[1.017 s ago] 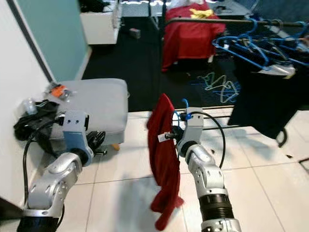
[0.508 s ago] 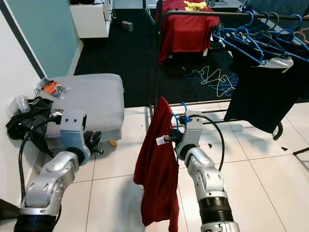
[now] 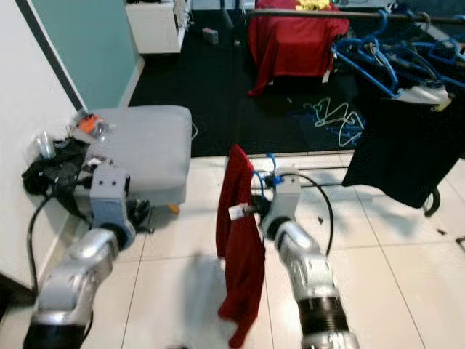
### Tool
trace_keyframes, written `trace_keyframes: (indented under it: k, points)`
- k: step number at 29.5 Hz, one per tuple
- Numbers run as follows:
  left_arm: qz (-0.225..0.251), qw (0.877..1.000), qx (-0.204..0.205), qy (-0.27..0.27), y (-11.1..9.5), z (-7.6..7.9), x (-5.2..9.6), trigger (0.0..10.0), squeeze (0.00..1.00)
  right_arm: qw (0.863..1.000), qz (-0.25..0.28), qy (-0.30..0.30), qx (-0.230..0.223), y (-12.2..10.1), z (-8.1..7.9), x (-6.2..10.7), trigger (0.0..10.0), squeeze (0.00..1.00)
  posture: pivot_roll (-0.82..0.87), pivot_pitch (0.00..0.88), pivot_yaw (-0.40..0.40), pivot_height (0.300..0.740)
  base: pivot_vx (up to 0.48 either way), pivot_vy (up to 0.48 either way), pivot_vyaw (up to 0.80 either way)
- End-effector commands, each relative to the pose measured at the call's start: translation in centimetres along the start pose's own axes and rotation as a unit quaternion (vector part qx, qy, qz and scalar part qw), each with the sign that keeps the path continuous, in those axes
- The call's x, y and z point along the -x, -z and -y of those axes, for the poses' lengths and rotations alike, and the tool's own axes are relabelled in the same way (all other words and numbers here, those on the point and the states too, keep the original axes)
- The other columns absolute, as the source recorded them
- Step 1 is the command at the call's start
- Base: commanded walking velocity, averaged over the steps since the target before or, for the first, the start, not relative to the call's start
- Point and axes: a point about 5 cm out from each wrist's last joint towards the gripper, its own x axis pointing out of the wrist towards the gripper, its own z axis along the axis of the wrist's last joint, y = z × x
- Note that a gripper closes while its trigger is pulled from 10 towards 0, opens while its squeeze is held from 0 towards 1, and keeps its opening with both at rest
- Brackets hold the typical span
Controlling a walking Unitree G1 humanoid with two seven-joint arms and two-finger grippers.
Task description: Hang hanger
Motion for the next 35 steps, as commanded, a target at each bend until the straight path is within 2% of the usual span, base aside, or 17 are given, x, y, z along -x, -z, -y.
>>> trace_keyframes:
  k: [1,5,9,20,22,27,30,31,35]
  points:
    - [-0.010,1.000,-0.003,-0.012,0.3,-0.6,0.1,10.0,0.00,1.000,0.010,-0.005,-0.007,-0.3,-0.3,0.0,10.0,0.00,0.04,0.101,-0.007,0.740,0.000,-0.480,0.00]
    - [-0.026,1.000,0.000,-0.015,0.4,-0.7,0.1,10.0,0.00,1.000,0.010,-0.005,-0.006,-0.3,-0.3,0.0,10.0,0.00,0.04,0.100,-0.002,0.740,0.000,-0.261,0.00]
    - [-0.042,0.999,0.001,-0.008,0.6,-0.7,0.1,10.0,0.00,1.000,0.010,-0.005,-0.005,-0.4,-0.2,0.0,10.0,0.00,0.04,0.100,-0.002,0.740,0.000,0.480,0.00]
    - [-0.036,0.999,-0.010,-0.016,0.7,-0.9,0.1,10.0,0.00,1.000,0.011,-0.003,-0.004,-0.4,-0.1,0.0,10.0,0.00,0.04,0.101,0.002,0.740,0.000,0.450,0.00]
    - [-0.011,1.000,-0.005,-0.007,0.1,-0.6,0.0,10.0,0.00,1.000,0.012,-0.004,0.000,-0.5,-0.1,0.0,10.0,0.00,0.03,0.103,0.003,0.740,0.000,0.000,0.00]
    - [0.008,1.000,0.010,-0.001,-0.3,-0.4,0.0,10.0,0.00,1.000,0.014,-0.009,0.007,-0.8,-0.3,-0.1,10.0,0.00,0.02,0.099,0.004,0.740,0.000,0.000,0.00]
    - [0.008,1.000,0.016,-0.010,-0.3,-0.5,-0.1,10.0,0.00,1.000,0.018,-0.014,0.010,-1.1,-0.5,-0.2,10.0,0.00,0.03,0.094,0.005,0.740,0.000,0.000,0.00]
    - [-0.006,1.000,0.003,-0.024,-0.2,-0.6,-0.5,10.0,0.00,0.999,0.021,-0.023,0.019,-1.5,-0.8,-0.4,10.0,0.00,0.03,0.096,-0.005,0.740,0.000,0.000,0.00]
    - [-0.007,1.000,-0.009,-0.024,-0.3,-0.4,-0.8,10.0,0.00,0.999,0.018,-0.028,0.032,-1.5,-0.7,-0.4,10.0,0.00,0.03,0.101,-0.018,0.740,0.000,0.000,0.00]
